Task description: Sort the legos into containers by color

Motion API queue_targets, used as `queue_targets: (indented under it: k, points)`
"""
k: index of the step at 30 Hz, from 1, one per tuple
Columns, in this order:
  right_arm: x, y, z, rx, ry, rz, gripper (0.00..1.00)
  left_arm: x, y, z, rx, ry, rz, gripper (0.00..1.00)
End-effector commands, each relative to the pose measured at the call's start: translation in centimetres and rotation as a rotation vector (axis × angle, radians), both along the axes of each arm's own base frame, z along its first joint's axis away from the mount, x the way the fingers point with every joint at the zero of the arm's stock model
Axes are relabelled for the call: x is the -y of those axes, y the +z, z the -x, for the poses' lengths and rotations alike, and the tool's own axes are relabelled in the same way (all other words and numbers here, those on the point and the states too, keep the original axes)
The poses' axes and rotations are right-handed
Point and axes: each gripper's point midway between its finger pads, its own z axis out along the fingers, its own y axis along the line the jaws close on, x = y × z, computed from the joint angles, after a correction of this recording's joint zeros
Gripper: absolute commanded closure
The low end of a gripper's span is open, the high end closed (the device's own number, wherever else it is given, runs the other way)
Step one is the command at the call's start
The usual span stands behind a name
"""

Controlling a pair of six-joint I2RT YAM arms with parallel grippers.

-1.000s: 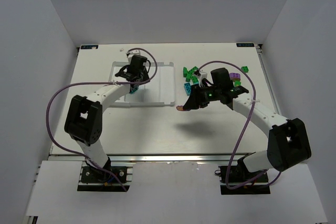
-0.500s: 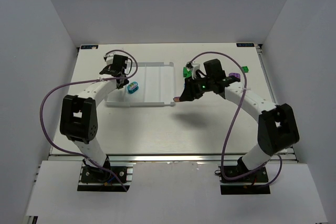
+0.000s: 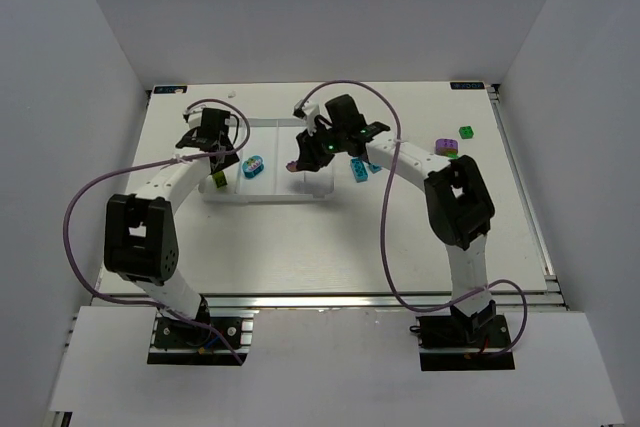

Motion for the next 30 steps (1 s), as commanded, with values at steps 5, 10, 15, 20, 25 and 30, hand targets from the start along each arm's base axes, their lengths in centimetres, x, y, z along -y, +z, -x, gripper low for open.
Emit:
queue_targets:
  k: [5,10,15,20,25,30]
  points:
    - [-3.2,0.0,-5.2,0.216,-0.075,0.024,0.84,0.6,4.5,1.8,0.112,-0.005,0.091,0.21]
    - [-3.5,0.0,-7.3,0.303,-0.103,0.039,0.42,2.4,8.3,3.8,0.232,-0.059,0.214,0.21]
    - [-3.0,1.8,-8.5,0.382,-0.117,0.057,0.11,5.1,9.5,6.7,0.326,-0.167,0.378,0.16]
    - [0.9,8.5,-6.6,0.395,-0.018,-0.024,0.13,8.3,7.0,10.3,0.290,-0.269,0.555,0.10]
    - [12.3,9.3,-6.2,0.292,-0.087,-0.013,0.57,9.9,7.1,12.0,0.356,-0.320,0.671,0.27]
    - [24.9,6.9,-5.5,0.241,-0.280,0.161,0.71,11.6,6.8,13.1,0.375,-0.373,0.763,0.84]
